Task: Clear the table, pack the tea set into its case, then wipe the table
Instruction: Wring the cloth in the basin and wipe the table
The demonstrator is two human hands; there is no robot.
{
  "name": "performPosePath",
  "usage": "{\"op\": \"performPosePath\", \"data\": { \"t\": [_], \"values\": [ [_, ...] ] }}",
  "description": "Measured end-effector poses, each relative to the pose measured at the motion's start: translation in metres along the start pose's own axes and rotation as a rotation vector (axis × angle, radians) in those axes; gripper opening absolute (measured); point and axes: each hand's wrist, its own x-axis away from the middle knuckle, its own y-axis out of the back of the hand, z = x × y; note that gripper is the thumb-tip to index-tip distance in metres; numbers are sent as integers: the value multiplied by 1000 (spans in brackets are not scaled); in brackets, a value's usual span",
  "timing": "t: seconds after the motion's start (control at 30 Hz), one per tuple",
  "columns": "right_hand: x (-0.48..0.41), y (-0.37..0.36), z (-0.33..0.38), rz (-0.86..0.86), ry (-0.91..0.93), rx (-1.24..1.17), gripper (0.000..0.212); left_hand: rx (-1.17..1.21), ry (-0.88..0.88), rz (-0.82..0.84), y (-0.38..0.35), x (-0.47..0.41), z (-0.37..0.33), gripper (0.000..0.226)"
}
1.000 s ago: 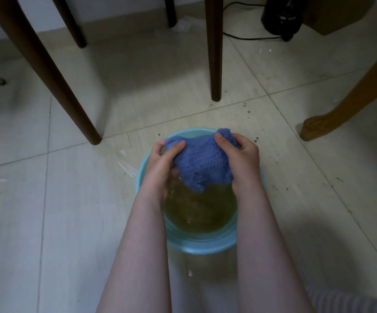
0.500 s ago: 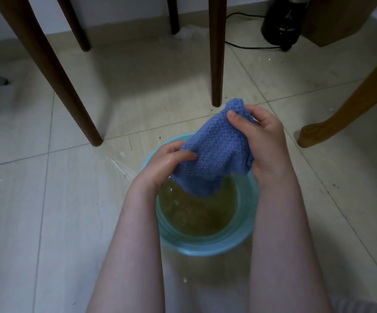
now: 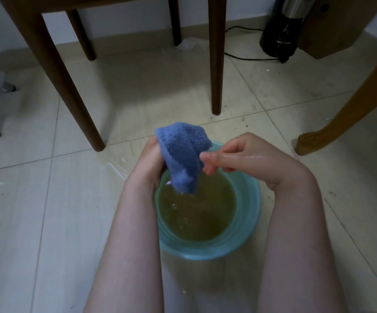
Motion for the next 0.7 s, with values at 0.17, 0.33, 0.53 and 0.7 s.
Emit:
{"op": "performPosePath", "data": {
  "t": [0.17,0.33,0.53,0.7],
  "values": [
    [-29,-19,-35,-563,-141,-126,23,8,-30,188,0,13,-22,33],
    [-33,-37,-49,-444,-154,-529,43,-85,-252,236,0,12,-29,37],
    [-32,-47,-62,-242,-43,-1003,30,-203,-379,178,2,14,-38,35],
    [-38,-41,-66,-527,-13,-1021,12,-354,-392,182,11,8,-32,37]
  ]
}}
